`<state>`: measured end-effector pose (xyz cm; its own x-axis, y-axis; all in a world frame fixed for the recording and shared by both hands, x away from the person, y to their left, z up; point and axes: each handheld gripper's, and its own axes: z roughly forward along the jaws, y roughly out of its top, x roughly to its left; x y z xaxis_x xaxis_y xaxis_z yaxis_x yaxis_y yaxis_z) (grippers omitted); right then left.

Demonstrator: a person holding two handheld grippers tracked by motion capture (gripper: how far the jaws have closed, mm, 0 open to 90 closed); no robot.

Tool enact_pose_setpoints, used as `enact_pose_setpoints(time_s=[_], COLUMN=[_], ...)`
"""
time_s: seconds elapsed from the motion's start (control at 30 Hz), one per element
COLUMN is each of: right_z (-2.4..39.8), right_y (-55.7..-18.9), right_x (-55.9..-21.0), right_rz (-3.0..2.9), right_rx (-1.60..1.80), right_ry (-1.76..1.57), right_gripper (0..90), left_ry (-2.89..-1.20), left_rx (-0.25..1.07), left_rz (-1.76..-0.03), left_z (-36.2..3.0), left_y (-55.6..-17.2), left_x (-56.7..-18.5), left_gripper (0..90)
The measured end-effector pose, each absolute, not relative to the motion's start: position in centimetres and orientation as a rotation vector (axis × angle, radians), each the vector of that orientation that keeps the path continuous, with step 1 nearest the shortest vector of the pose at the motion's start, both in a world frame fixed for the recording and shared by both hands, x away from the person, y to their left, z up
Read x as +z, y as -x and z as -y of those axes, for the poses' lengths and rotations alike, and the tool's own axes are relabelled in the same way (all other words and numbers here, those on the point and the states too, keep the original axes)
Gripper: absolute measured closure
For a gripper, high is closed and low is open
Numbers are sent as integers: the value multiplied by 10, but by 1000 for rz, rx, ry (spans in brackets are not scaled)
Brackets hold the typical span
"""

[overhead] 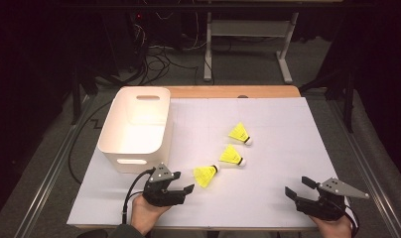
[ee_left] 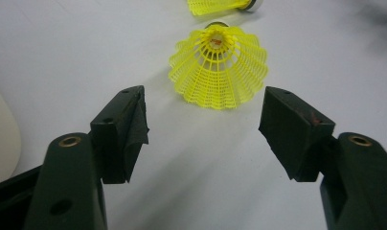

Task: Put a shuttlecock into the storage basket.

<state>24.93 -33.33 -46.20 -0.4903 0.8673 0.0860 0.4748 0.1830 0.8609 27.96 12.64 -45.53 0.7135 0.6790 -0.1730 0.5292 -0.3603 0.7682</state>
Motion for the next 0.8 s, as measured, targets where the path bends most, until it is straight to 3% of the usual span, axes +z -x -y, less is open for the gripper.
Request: enact_pose_setpoints(time_s=[0.8], right_z=[334], right_y=[-249], right_x=[-462], right_rz=[-2037], right_rx=[1241], right_ry=[-1260], right_gripper=[250], left_ry=[-2134], left_rx=[179], left_rz=[-915], left_z=[-112], left_y=[-286], left_x=[-452], left_gripper=[413])
